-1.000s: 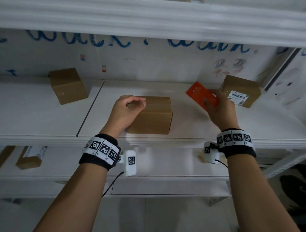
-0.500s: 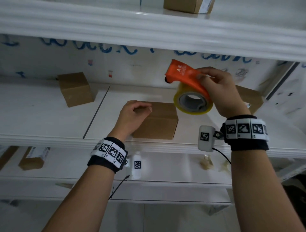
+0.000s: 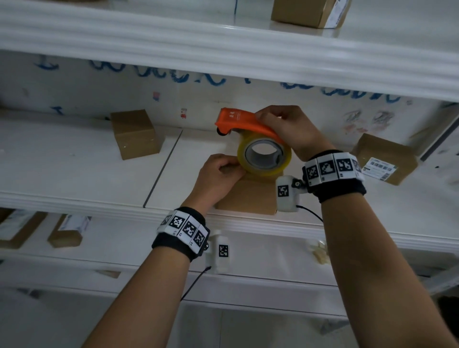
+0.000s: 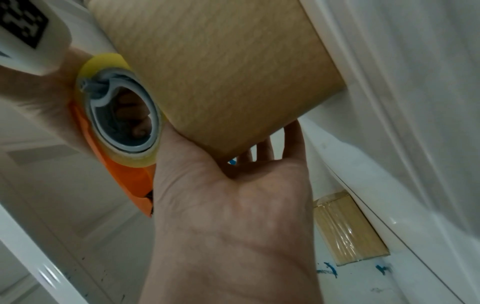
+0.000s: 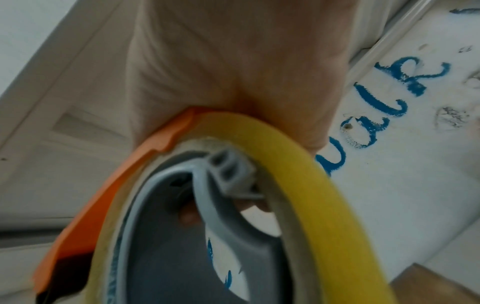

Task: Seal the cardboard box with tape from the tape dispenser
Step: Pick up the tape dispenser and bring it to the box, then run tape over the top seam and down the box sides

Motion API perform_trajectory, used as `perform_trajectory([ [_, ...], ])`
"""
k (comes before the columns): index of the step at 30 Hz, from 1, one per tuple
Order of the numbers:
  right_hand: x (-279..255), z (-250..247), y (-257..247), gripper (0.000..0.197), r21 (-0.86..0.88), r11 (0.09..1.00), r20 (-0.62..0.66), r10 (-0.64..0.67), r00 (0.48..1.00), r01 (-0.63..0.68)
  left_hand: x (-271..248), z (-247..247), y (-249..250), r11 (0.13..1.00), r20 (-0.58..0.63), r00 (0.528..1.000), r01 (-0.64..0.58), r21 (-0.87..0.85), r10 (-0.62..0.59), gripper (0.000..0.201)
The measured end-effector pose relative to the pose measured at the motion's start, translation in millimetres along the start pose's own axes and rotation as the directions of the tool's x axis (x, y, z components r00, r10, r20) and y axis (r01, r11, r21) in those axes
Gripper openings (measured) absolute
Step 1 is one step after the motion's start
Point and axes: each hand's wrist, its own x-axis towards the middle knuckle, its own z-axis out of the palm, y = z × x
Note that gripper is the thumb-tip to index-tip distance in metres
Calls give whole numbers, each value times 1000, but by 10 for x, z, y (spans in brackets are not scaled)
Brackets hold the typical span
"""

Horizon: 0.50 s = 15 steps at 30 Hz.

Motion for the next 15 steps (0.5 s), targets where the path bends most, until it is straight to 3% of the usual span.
perform_trajectory([
  [4, 63, 3, 41, 29, -14, 1000, 7, 14, 1000, -13, -12, 1, 20, 1000, 10, 1000, -10, -10, 11, 14],
  [6, 76, 7, 49, 24, -27, 999, 15, 21, 1000, -21, -17, 3, 28, 999, 16, 1000, 12, -32, -12, 14],
  [11, 141, 57, -34, 27, -119, 993, 65, 17, 998, -9, -38, -25, -31, 988, 32, 996, 84, -132, -81, 28],
  [15, 180, 105, -124, 27, -227, 974, 115, 42, 993, -15, -86, -93, -102, 913, 3, 984, 167, -373, -179, 36],
])
